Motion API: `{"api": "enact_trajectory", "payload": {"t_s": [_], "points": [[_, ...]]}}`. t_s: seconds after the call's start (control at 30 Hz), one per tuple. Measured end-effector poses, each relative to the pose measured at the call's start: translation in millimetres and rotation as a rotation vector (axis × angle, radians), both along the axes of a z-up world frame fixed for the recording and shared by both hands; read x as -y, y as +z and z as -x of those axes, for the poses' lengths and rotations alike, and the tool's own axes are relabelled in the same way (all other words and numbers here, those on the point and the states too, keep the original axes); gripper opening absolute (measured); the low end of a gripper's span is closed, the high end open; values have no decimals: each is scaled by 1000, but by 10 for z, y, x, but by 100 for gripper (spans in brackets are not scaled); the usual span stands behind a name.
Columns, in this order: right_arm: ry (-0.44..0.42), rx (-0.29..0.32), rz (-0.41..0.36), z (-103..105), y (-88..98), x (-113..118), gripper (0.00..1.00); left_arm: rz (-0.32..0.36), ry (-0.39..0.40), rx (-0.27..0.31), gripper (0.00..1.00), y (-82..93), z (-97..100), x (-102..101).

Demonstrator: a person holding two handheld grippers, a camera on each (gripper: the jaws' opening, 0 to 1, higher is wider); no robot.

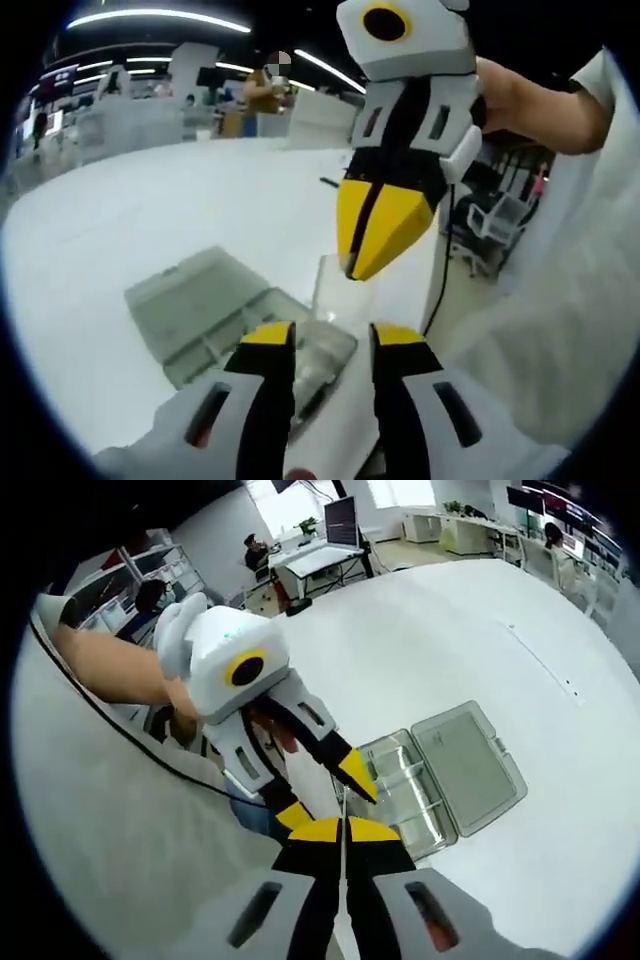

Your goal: Insert the divider into the dual guide fixture by aligning both edges with the guide slots and pushing it downward to the bottom, including one-sided entry, uneven engagement, binding, and posture correction.

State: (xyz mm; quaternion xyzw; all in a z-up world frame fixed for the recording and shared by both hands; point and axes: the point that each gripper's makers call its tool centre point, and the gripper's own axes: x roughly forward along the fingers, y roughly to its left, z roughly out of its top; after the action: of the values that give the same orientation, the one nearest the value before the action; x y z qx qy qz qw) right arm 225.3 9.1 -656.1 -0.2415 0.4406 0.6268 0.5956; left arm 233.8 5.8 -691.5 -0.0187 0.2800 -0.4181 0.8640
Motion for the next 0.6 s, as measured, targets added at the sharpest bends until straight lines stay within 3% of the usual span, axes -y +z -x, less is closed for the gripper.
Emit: {"api": "enact_trajectory", "payload": {"t_s": [0.23,0.6], "points": [[41,34,24,-33,-46,-34,0,8,28,3,35,21,7,-86],[109,96,55,-111,-119,-95,0,19,96,-15,51,-11,15,-196]]}}
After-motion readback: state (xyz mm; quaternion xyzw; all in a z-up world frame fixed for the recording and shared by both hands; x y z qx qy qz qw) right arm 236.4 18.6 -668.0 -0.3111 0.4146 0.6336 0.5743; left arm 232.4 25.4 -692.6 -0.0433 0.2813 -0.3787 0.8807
